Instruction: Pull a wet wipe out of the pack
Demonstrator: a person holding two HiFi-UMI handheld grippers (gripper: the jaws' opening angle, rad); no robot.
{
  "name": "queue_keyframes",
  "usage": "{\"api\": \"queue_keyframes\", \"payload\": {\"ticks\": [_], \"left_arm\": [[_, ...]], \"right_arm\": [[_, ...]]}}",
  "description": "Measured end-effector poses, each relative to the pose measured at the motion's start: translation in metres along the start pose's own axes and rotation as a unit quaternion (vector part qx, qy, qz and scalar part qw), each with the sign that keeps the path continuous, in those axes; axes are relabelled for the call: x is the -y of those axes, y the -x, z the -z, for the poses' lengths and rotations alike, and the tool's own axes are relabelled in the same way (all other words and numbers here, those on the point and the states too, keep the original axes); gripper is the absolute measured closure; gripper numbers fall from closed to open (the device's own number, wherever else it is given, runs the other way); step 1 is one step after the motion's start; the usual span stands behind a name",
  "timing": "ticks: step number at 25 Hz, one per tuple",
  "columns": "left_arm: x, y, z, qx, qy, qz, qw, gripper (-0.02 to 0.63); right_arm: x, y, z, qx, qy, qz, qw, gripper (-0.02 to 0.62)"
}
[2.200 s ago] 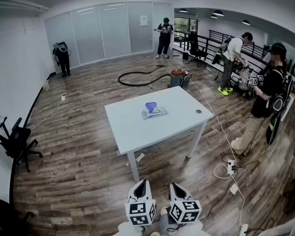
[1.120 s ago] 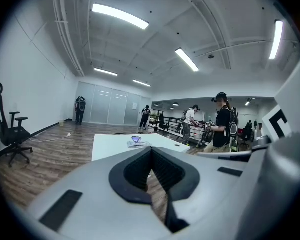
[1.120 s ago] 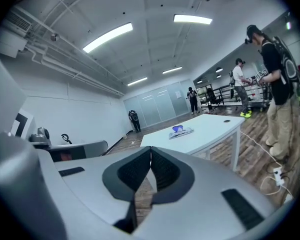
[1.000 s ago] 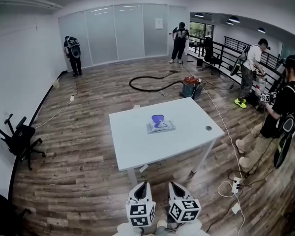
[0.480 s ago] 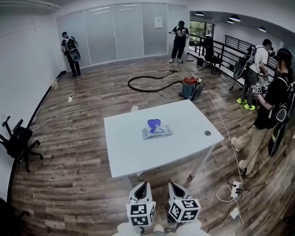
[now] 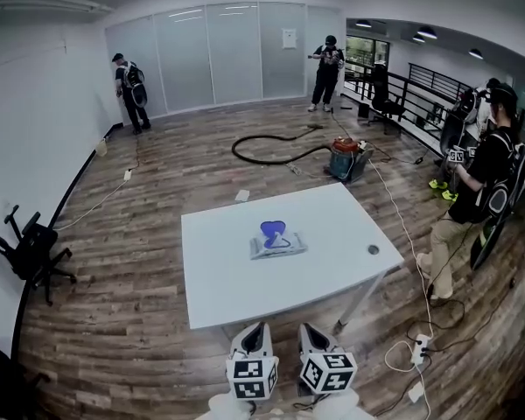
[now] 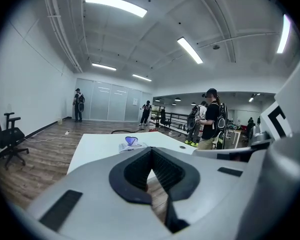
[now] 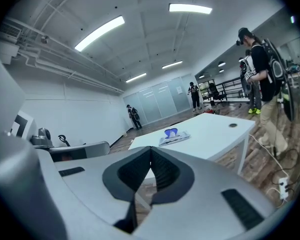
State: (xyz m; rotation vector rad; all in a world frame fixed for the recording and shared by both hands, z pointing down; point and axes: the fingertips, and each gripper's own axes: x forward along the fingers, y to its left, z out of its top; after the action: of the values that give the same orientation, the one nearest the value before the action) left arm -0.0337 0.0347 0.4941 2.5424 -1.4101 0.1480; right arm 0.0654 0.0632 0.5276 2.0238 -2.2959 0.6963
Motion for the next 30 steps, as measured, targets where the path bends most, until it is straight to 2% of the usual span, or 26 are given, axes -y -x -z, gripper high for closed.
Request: {"api": "queue_keyframes", "payload": {"ticks": [6,12,18,25,30], "left_arm": [[0.007,-0.025,-0.009,-0.001,-0.010,0.000,1.0000,0.607],[0.011,-0.031,-0.002,-0.011,-0.014,0.000,0.9998,0.607],[0.002,-0.030,0.008,-0.032,-0.008,-0.008,0.9994,0.607],[-0.015,-0.044,0.012,-0.034,-0.002,-0.015,0.9993,0.607],[-0.016,-0.062,0.004,-0.027,-0.002,-0.003,0.9996,0.607]], "right_arm": [[0.020,-0.014,-0.013,0.004,-0.008,0.001,1.000,0.586],[0.027,-0.021,-0.005,-0.010,-0.014,0.005,1.000,0.586],[0.027,-0.024,0.007,-0.026,-0.021,0.002,0.999,0.586],[0.025,-0.042,0.004,-0.025,-0.016,-0.003,1.000,0.586],[0.035,-0.055,-0.002,-0.024,-0.020,0.004,1.000,0.586]]}}
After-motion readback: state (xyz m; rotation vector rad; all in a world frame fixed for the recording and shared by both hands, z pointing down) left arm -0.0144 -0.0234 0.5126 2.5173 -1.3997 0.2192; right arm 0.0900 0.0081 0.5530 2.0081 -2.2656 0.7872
